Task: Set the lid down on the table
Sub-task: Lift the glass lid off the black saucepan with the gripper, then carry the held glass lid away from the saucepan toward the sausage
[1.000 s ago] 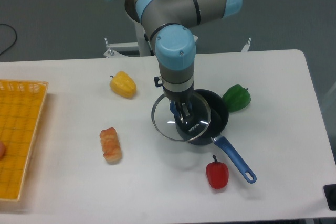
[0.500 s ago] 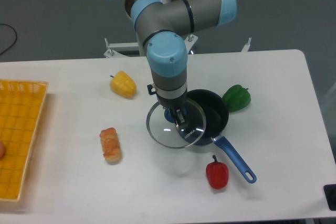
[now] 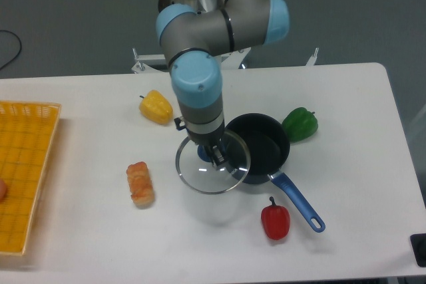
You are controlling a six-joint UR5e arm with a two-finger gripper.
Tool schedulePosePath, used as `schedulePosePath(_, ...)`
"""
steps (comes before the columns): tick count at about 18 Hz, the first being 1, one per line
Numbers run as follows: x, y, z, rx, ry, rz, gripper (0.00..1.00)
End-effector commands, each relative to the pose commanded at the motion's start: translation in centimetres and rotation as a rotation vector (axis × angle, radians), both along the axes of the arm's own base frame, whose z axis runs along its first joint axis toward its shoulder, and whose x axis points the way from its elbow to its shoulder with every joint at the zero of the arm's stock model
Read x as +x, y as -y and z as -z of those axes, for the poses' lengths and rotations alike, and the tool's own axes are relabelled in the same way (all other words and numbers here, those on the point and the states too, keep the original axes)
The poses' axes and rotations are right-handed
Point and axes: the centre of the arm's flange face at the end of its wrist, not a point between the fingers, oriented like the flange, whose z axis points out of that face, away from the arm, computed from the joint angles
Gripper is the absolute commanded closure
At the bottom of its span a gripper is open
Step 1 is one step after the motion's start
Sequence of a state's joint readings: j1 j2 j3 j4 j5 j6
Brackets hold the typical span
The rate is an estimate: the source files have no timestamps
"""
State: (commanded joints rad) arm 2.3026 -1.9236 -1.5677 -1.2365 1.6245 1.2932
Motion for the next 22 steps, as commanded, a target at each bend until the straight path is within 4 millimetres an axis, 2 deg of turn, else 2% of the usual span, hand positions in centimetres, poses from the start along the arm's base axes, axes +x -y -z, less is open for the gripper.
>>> schedulePosePath(5,0.8,-1.2,2.1,-0.011,0.006,-0.031,0.52)
schedulePosePath(10,1.4,-1.9,3.5,-0.021,0.013,-0.050,0.52)
schedulePosePath(22,2.0,-3.0,5.2,-0.030,0.008,-0.067,0.52)
